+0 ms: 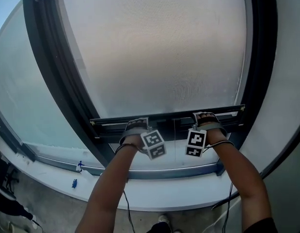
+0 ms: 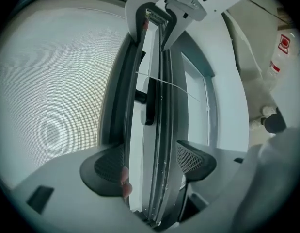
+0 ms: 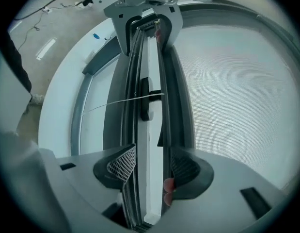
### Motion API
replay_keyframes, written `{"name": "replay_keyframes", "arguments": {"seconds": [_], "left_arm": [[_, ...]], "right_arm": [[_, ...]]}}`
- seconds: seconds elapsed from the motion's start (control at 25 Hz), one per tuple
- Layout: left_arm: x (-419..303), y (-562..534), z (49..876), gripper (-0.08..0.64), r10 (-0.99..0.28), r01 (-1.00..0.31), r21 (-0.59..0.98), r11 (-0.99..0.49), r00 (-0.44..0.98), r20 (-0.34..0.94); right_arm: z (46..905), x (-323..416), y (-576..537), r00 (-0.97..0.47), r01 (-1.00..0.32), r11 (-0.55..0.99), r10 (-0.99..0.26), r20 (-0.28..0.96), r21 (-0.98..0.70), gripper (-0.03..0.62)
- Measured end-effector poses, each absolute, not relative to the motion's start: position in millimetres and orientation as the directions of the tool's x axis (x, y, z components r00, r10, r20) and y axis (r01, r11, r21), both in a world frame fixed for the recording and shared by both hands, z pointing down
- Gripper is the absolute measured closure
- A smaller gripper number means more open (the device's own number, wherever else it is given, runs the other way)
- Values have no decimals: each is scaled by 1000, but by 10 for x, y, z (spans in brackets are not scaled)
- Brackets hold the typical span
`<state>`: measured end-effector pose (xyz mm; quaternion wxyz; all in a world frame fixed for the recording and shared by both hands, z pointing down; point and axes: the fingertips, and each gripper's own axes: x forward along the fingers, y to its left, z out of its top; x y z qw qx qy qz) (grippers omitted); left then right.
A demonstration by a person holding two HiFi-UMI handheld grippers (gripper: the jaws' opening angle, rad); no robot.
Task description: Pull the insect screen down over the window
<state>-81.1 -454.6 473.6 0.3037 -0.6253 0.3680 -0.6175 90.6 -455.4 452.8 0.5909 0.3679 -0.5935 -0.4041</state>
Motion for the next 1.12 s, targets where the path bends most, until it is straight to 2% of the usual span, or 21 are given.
{"name": "replay_keyframes", "arguments": {"seconds": [0.36, 0.88, 1.12], "left_arm": [[-818, -4390, 5228, 225, -755, -26, -755, -655, -15, 656], [-816, -4373, 5463, 225, -740, -72, -737, -672, 50, 670], [-816, -4333, 5482, 227, -744, -52, -742, -669, 41, 667]], "right_arm": [[5008, 918, -4405, -26, 54, 573, -818, 575, 818, 379], [5263, 905, -4408, 14, 16, 553, -833, 553, 833, 379], [5267, 910, -4348, 20, 10, 598, -802, 597, 802, 379]]}}
